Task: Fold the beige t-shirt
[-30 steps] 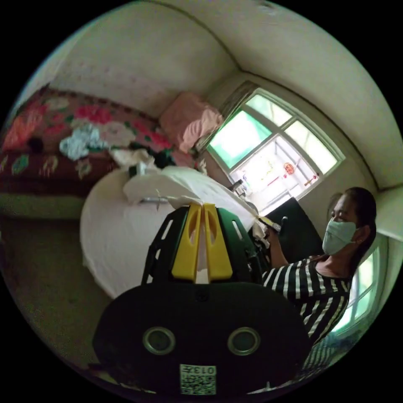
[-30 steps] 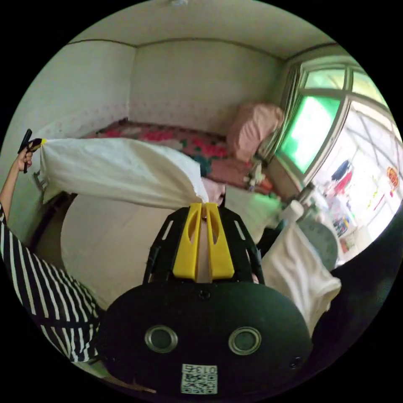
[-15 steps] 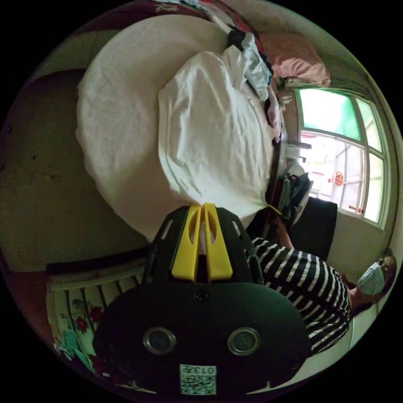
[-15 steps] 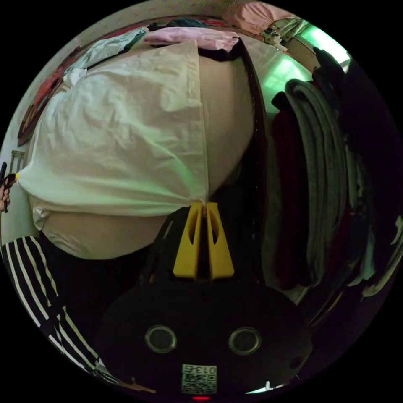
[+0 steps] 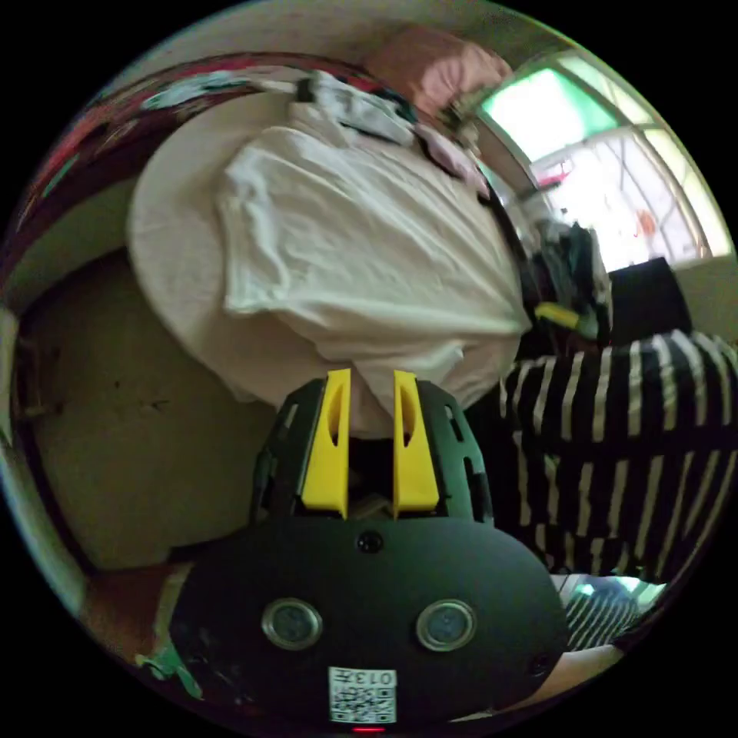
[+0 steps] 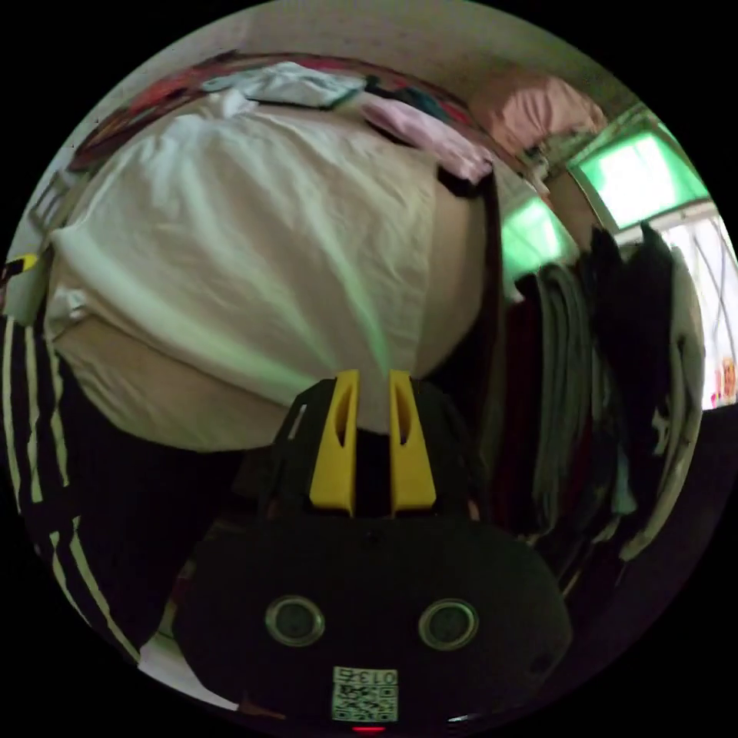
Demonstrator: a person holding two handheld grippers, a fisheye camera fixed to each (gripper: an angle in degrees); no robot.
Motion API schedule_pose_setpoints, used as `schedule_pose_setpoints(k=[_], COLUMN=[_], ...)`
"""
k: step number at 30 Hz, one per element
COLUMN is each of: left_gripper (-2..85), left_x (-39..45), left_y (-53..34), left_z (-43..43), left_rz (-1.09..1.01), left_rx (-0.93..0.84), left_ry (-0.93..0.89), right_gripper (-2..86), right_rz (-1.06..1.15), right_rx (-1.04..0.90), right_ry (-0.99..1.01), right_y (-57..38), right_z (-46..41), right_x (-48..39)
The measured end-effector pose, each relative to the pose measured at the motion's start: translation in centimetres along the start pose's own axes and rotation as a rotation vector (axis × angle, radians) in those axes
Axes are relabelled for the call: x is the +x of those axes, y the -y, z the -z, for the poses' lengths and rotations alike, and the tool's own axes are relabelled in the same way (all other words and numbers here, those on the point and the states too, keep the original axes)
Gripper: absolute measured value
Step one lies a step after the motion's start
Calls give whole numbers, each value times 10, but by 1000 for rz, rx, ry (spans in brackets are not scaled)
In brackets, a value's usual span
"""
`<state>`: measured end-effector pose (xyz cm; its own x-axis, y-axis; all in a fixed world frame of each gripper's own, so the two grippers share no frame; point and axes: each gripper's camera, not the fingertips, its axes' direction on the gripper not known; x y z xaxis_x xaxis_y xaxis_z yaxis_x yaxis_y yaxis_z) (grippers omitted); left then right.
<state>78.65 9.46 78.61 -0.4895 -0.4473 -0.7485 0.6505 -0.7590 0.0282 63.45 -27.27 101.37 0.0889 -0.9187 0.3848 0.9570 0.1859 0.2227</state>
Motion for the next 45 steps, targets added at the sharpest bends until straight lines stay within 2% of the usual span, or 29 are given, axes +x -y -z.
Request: schedule_pose_setpoints(k=[4, 8, 10, 11, 13, 15, 18, 21, 23, 25, 27, 29, 31, 33, 34, 35, 38, 42, 44, 45], left_gripper=[116, 135, 113, 56, 20, 12, 6, 5, 6, 7, 9, 9, 7, 6, 6, 6, 6, -1, -2, -3], left_x=[84, 116, 120, 121, 123, 121, 125, 127, 116, 99, 80, 63, 56, 45, 34, 26, 30, 45, 49, 48], left_y=[1, 12, 20, 27, 35, 46, 55, 51, 45, 41, 36, 24, 19, 21, 27, 36, 70, 98, 85, 76], left_z=[-78, -129, -145, -151, -154, -153, -130, -110, -112, -125, -141, -152, -140, -117, -101, -86, -75, -103, -133, -139], left_rz=[-237, -298, -315, -320, -347, -350, -380, -420, -348, -254, -145, -30, -16, 13, 53, 80, 43, -46, -86, -90], left_rx=[-192, -222, -243, -268, -298, -337, -379, -516, -583, -584, -585, -598, -574, -478, -376, -253, -46, -141, -394, -453], left_ry=[159, 356, 442, 447, 481, 450, 296, 140, 3, -16, -108, -297, -352, -349, -315, -238, -36, -54, -37, -48], right_gripper=[78, 78, 75, 73, 60, 40, 22, 15, 12, 8, 5, 3, 2, 2, 2, 1, 1, 0, -1, -1], right_rz=[232, 352, 406, 422, 458, 471, 458, 465, 478, 481, 452, 402, 327, 274, 252, 243, 219, 214, 209, 209], right_rx=[48, 1, -20, -32, -57, -53, -57, -39, -69, -108, -118, -96, -39, -32, -32, -31, -36, -119, -78, -77], right_ry=[154, 183, 171, 171, 170, 175, 174, 215, 219, 202, 193, 178, 152, 119, 114, 111, 110, 102, 91, 81], right_y=[33, 51, 58, 60, 67, 75, 90, 98, 100, 103, 107, 114, 125, 135, 141, 144, 160, 168, 163, 159], right_z=[5, -6, -14, -16, -22, -23, -17, -8, -10, -16, -15, -7, 6, 8, 8, 7, 6, -1, 3, 5], right_x=[-55, -83, -92, -94, -99, -102, -103, -102, -106, -110, -109, -105, -98, -96, -96, -96, -103, -111, -110, -109])
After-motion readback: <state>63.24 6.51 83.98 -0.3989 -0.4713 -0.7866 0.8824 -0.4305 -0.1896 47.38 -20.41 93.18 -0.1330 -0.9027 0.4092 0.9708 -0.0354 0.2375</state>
